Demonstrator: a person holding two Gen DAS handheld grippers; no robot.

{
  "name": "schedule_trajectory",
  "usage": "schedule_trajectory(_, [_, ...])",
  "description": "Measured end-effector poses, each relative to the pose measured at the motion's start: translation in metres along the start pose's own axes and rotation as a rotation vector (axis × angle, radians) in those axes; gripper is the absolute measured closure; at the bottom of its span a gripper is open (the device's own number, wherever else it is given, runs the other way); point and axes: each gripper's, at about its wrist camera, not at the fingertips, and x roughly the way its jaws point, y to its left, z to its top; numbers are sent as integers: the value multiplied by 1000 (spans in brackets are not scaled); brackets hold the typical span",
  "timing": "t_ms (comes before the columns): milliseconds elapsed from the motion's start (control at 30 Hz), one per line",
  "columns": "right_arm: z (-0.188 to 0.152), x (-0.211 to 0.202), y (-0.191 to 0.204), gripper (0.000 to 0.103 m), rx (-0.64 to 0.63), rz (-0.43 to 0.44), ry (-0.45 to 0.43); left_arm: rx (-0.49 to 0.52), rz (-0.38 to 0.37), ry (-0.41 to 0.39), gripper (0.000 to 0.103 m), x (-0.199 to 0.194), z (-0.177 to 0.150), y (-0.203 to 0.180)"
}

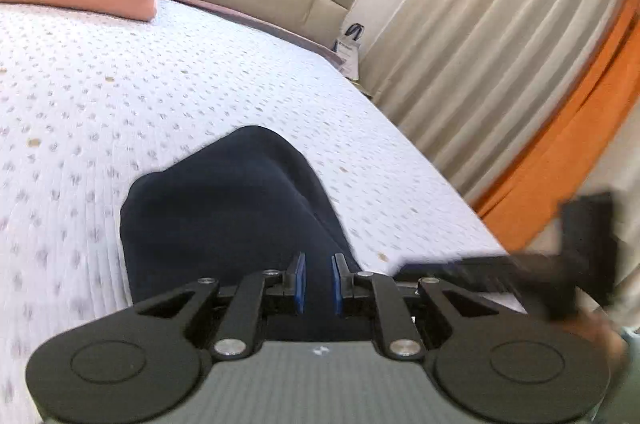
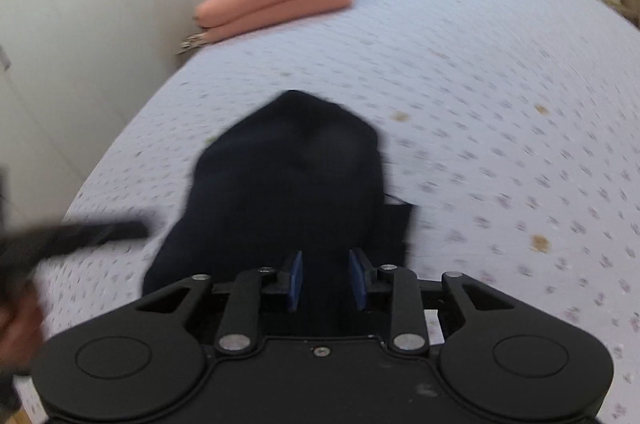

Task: Fold large clothes

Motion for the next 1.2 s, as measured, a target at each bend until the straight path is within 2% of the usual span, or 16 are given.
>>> schedule_trajectory(67, [-9,23,21,75,-73,-53,28,-17,45,93,90,38,-9,3])
schedule_trajectory(133, [-33,55,22,76,-106,-145,131,-31,91,156,90,64,-28,7])
schedule_trajectory(167, [-49,66,15,76,-82,-166,171,-34,92,156,90,69,-38,2])
schedule_trajectory(233, [-70,58,8,76,-34,-163,149,-16,114,131,90,62,-40,-6])
schedule_trajectory(300, [-76,47,11,76,-40,-168,184,-22,129,108,90,55,-39,-6])
schedule_trajectory(367, [-75,40,10,76,-53,-138,208,-43,100,78,89,42,-36,-10])
schedule_trajectory(433, [-58,28,1,75,-55,-97,172,-36,101,53,88,22,-35,-19])
schedule_trajectory(533, [-12,16,-6,73,-98,-13,22,-6,157,19,86,-1,-45,-41])
schedule_trajectory(700, [62,50,22,71,-337,128,-150,9,247,67,85,-20,-71,-61])
schedule_trajectory(800, [91,86,47,72,-423,231,-137,11,268,50,84,-24,-87,-71])
schedule_trajectory(867, [94,113,65,72,-471,249,-102,11,286,42,84,-23,-90,-75])
schedule_trajectory(900, [92,134,70,75,-501,221,-85,14,288,40,84,-26,-91,-78])
schedule_trajectory(1000, [73,181,56,73,-574,24,-51,18,286,52,83,-31,-100,-81])
schedule_trajectory(1033, [67,184,40,65,-550,-27,-62,9,271,62,83,-32,-103,-78])
schedule_trajectory(1100, [63,182,10,64,-452,-131,-57,-10,241,82,83,-36,-112,-78])
schedule_trajectory(1200, [52,172,-27,71,-358,-199,-14,-6,225,110,83,-43,-124,-78])
